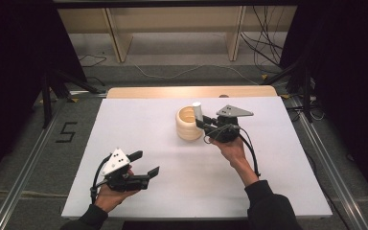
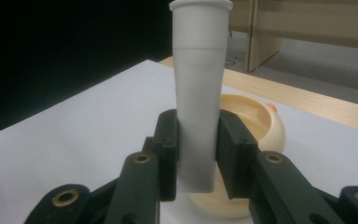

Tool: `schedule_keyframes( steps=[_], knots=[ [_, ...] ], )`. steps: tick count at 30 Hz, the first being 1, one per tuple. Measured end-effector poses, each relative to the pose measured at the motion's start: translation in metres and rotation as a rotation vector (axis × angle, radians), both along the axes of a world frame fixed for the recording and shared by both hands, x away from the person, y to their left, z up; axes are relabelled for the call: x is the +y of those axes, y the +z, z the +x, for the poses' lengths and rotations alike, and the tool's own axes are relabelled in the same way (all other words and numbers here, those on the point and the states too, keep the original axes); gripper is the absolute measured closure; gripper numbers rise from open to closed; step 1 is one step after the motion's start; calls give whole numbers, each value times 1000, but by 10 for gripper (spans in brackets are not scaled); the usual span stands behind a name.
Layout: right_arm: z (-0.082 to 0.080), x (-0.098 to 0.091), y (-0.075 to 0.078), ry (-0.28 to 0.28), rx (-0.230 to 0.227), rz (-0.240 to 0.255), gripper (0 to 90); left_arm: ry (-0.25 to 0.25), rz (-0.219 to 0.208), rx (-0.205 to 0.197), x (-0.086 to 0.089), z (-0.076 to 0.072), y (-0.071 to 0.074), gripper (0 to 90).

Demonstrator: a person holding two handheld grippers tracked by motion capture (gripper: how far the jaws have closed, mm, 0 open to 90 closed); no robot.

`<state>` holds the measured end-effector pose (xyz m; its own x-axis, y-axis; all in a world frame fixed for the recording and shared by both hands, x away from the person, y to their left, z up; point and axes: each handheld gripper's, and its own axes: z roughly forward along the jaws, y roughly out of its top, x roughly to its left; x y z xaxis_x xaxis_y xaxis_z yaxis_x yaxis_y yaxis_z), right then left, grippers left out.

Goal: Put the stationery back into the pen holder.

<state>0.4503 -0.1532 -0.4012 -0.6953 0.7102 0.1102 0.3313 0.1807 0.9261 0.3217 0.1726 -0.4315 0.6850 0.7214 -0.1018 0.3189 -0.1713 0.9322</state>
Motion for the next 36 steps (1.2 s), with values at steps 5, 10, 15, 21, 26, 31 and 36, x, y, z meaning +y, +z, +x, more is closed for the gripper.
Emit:
schedule_keyframes(
  steps=[5, 10, 15, 21, 26, 31, 36],
  knots=[
    [13, 5, 2, -26, 13, 9, 712, 7, -4, -2, 1, 0, 0, 164],
    [22, 12, 5, -31, 10, -2, 712, 9, -2, -3, 1, 0, 0, 164],
    [31, 18, 6, -47, 26, 11, 712, 16, -12, 1, 1, 1, 0, 163],
    [40, 26, 4, -68, 36, -9, 711, 23, -18, 2, 3, 2, 1, 163],
    [47, 28, -1, -89, 60, -8, 711, 35, -24, 5, 3, 3, 1, 163],
    [51, 30, -6, -103, 70, -19, 711, 41, -26, -1, 3, 3, 1, 163],
    [51, 33, -8, -105, 76, -30, 710, 45, -31, -8, 3, 2, 1, 163]
  ],
)
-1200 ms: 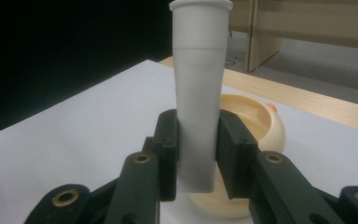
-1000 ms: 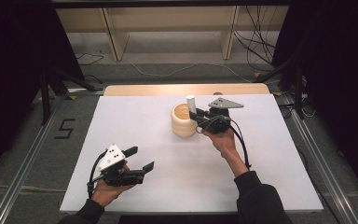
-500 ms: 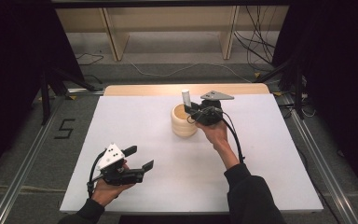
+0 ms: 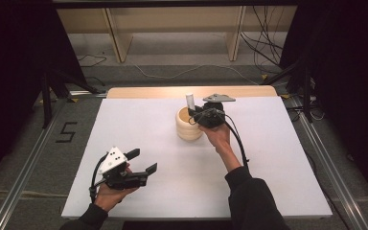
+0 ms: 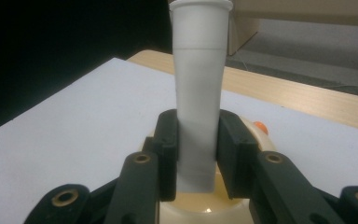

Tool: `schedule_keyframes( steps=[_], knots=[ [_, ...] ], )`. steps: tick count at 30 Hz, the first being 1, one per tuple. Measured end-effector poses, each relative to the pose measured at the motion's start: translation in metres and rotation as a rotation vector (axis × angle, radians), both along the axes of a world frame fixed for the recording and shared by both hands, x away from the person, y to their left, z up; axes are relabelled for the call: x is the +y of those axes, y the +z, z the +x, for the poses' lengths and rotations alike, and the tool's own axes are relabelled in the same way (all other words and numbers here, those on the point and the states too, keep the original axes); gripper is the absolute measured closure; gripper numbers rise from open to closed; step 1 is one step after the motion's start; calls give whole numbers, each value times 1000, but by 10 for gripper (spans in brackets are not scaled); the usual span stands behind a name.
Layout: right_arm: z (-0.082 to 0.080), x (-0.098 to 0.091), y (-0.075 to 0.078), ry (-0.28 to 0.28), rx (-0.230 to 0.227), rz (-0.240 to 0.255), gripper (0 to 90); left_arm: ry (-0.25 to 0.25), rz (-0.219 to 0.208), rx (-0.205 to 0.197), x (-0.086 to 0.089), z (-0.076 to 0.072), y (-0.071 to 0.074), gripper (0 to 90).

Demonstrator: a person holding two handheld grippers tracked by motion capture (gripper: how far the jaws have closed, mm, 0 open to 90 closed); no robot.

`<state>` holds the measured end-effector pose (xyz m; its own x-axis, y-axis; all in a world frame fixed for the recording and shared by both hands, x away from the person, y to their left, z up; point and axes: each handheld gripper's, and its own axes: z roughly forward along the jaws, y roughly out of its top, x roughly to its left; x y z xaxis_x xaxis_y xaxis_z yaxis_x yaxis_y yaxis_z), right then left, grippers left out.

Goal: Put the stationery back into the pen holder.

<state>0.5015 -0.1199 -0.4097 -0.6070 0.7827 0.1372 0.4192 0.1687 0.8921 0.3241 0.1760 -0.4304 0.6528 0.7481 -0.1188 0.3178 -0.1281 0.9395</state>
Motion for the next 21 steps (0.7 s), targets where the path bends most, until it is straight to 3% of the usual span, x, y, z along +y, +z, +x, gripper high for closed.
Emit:
schedule_keyframes(
  steps=[12, 16, 21],
  knots=[
    [1, 4, -6, -9, 26, -25, 696, 7, -5, 2, 0, 0, 0, 160],
    [3, 2, -4, -1, 60, 0, 405, 11, -3, 9, 0, 1, 0, 160],
    [-1, -7, 8, -6, 30, 38, 302, 16, -8, 14, 0, 1, 0, 159]
  ],
)
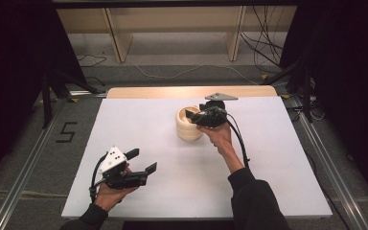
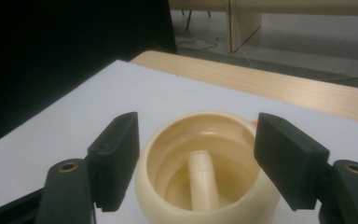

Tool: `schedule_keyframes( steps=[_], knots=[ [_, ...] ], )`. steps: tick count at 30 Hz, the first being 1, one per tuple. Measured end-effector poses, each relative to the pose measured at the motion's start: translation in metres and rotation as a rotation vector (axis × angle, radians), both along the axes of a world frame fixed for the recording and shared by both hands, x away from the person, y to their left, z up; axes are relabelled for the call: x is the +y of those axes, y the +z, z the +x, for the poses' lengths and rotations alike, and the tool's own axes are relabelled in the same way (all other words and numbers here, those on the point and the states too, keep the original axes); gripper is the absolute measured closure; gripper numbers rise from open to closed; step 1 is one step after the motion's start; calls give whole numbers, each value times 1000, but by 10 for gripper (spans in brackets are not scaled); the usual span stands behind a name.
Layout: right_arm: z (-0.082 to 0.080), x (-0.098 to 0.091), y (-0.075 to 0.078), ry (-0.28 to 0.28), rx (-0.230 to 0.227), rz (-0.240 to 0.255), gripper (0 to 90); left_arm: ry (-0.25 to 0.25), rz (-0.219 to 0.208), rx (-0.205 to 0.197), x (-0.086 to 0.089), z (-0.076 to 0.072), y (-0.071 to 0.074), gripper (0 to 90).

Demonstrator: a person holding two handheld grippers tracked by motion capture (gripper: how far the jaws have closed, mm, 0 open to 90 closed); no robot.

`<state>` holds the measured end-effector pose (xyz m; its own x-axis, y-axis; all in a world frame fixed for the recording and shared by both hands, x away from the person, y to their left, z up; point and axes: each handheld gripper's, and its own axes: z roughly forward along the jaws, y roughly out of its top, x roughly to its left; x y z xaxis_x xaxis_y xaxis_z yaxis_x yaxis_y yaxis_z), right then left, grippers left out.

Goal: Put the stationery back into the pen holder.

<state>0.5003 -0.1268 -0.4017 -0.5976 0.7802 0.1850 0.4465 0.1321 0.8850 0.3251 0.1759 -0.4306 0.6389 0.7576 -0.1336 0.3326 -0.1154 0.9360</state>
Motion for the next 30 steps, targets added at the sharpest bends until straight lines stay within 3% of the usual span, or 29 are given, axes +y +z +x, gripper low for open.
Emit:
schedule_keyframes(
  steps=[13, 21, 30],
  knots=[
    [-23, -13, 20, 46, -38, -28, 263, 0, 2, 11, 0, 1, 0, 158],
    [-39, -17, 22, 75, -59, -69, 253, -10, 10, 18, 0, 2, 0, 157],
    [-63, -29, 22, 111, -64, -41, 226, -9, 5, 21, 0, 2, 0, 157]
  ],
)
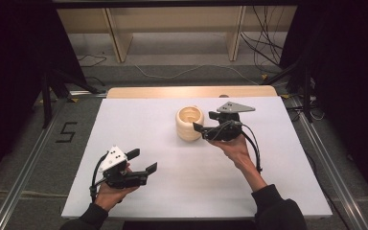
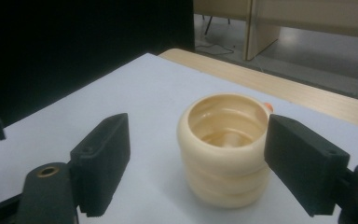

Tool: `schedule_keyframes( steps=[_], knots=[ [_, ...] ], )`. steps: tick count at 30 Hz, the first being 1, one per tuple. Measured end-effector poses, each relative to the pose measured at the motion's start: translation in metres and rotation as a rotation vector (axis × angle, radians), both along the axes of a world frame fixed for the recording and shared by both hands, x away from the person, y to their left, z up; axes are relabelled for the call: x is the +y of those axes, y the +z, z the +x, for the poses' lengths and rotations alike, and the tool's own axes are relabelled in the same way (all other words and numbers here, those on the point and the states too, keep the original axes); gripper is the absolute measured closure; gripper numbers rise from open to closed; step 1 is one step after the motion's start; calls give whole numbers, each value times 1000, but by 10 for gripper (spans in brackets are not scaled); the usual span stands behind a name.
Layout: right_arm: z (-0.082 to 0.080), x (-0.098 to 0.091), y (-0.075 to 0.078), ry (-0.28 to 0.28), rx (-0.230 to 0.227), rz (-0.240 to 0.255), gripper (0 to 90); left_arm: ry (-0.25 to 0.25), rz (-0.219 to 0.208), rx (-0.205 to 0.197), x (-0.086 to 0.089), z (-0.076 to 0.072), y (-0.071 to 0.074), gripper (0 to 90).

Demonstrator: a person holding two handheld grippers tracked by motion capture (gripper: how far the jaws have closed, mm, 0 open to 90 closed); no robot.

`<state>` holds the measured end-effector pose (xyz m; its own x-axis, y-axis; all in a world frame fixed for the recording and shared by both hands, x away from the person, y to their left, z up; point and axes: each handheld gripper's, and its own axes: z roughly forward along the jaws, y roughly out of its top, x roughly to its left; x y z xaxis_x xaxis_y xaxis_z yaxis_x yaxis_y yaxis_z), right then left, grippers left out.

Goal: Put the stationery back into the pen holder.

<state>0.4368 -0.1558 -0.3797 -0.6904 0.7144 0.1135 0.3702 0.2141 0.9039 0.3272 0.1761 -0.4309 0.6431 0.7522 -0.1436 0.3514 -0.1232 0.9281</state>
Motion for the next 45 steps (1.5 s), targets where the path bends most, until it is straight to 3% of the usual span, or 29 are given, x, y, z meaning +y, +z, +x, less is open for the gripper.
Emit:
schedule_keyframes(
  steps=[5, 12, 19, 29, 45],
  knots=[
    [-16, -6, -1, 13, -34, -45, 209, -3, 2, 8, 0, 1, -1, 156],
    [-36, -17, -10, 23, -33, -48, 201, -6, 0, 11, 0, 1, -1, 156],
    [-56, -35, -23, 15, -21, -17, 198, -10, 1, 13, -1, 1, -1, 155],
    [-70, -49, -31, 15, 6, 31, 194, -23, 5, 12, -2, 1, 0, 156],
    [-97, -74, -45, 7, -27, 56, 186, -44, -3, 11, -3, -2, 1, 156]
  ],
)
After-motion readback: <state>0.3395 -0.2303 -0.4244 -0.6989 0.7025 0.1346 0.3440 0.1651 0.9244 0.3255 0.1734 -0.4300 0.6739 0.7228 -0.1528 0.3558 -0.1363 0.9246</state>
